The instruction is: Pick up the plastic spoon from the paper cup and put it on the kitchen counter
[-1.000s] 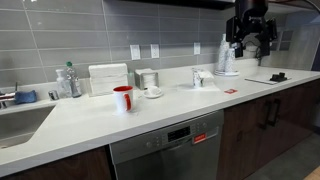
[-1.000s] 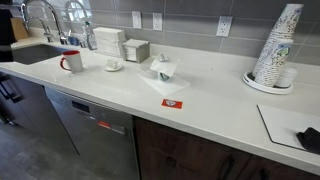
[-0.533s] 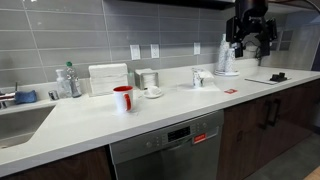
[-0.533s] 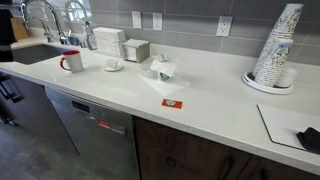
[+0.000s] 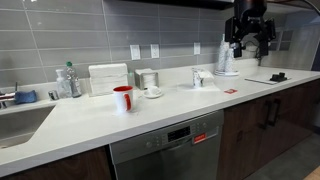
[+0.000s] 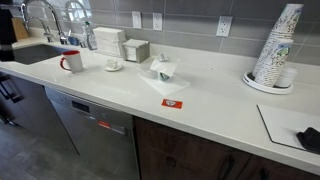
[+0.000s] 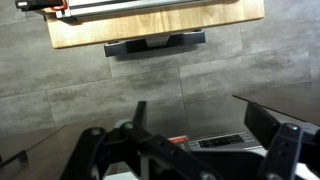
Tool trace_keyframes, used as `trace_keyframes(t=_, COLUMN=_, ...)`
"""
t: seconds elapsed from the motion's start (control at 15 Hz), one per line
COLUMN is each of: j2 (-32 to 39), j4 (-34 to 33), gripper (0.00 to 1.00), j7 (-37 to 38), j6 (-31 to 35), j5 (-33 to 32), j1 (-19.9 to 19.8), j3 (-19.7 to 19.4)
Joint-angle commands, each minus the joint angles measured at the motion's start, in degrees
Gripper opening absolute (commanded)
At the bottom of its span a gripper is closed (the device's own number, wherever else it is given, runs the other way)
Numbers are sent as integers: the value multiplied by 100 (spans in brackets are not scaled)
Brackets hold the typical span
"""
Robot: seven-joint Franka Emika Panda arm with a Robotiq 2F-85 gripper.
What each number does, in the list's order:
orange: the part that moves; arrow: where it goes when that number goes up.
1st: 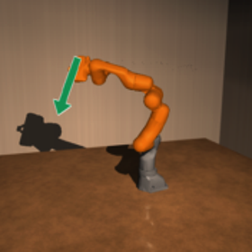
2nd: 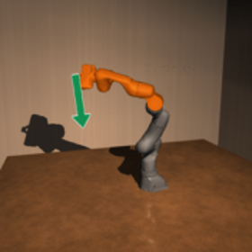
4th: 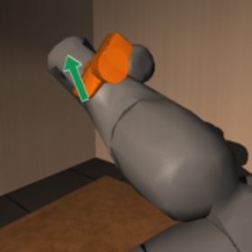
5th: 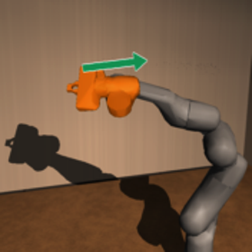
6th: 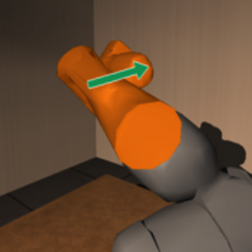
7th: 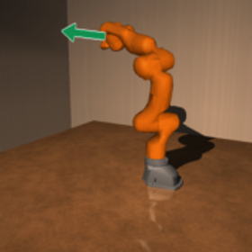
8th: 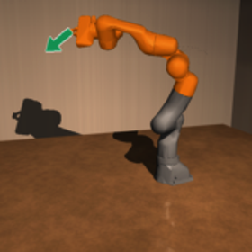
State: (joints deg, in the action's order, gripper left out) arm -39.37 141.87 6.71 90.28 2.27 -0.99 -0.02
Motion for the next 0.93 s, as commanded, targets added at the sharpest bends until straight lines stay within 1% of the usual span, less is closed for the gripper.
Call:
trace_keyframes(t=0.0, j2=394, j4=-188, gripper=100, j7=169, j6=308, j5=-158, j1=-26, j3=293)
trace_keyframes(t=0.13, j2=666, j4=-323, gripper=100, j7=222, j6=563, j5=-327, j1=-13, j3=448)
trace_keyframes(t=0.2, j2=786, j4=-369, gripper=100, j7=293, j6=761, j5=-540, j1=-41, j3=557)
trace_keyframes(t=0.47, j2=1521, j4=-719, gripper=100, j7=654, j6=1692, j5=-1622, j1=-148, j3=822)
trace_keyframes(t=0.67, j2=2056, j4=-1023, gripper=100, j7=1025, j6=2190, j5=-2410, j1=-141, j3=1018)
trace_keyframes(t=0.87, j2=2592, j4=-1363, gripper=100, j7=1604, j6=2612, j5=-3356, j1=-163, j3=1200)
